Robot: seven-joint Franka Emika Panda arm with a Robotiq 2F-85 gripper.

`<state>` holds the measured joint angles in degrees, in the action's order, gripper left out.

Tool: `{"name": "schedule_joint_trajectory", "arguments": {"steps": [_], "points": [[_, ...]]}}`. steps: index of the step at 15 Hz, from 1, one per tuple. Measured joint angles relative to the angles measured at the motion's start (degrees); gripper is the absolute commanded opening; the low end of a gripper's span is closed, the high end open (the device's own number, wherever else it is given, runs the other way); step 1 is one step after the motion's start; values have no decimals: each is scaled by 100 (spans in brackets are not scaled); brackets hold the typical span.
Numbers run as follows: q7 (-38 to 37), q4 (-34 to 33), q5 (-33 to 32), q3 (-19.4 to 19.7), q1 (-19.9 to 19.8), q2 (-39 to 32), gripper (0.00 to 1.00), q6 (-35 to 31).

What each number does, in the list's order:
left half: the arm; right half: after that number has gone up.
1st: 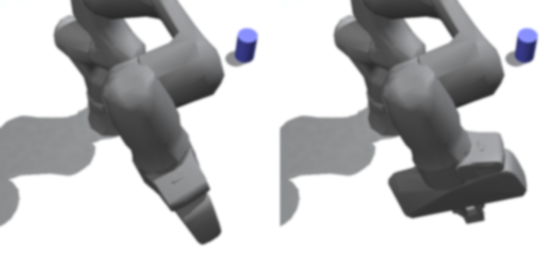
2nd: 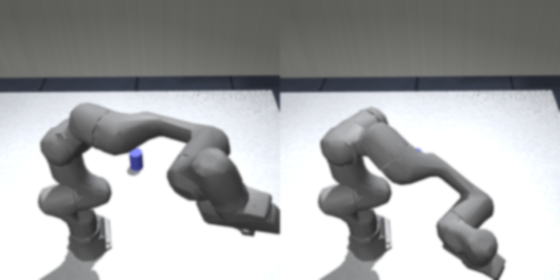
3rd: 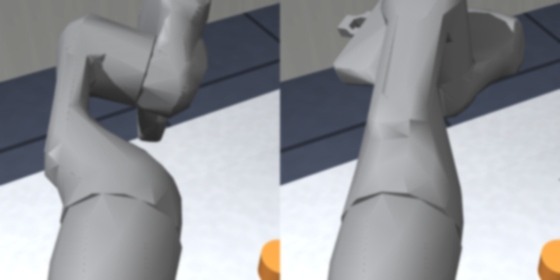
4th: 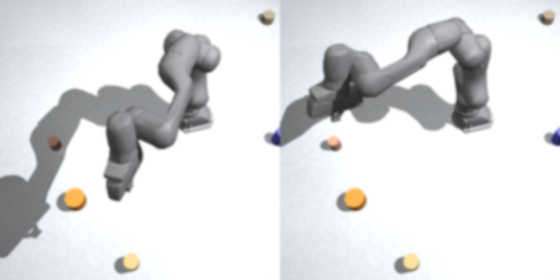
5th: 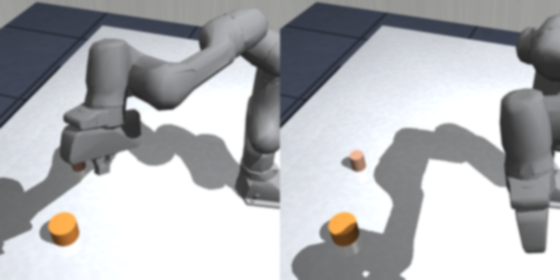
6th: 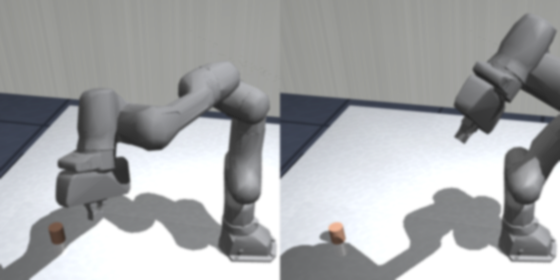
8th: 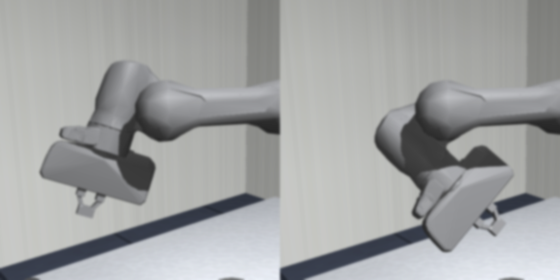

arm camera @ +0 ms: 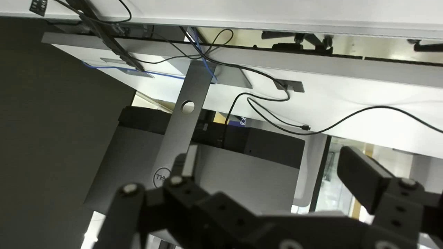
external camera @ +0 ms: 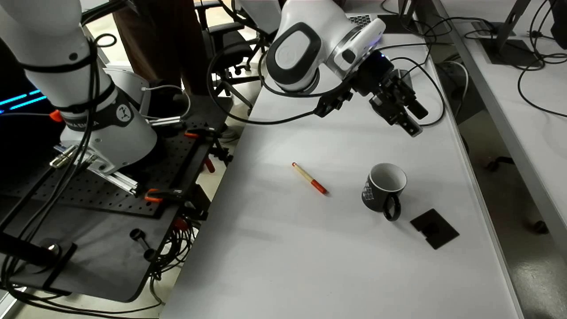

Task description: Put the marker in the mug

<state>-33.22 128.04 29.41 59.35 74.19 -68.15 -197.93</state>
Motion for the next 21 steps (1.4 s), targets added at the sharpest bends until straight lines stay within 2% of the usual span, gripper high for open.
{"name": "schedule_joint_trajectory", "arguments": {"steps": [6,12,21], "points": [[118,557,-1039,188,1,631,100,1],[1256,1038,-982,82,0,1239,100,4],[1430,1114,-921,34,-3,1344,100,15]]}}
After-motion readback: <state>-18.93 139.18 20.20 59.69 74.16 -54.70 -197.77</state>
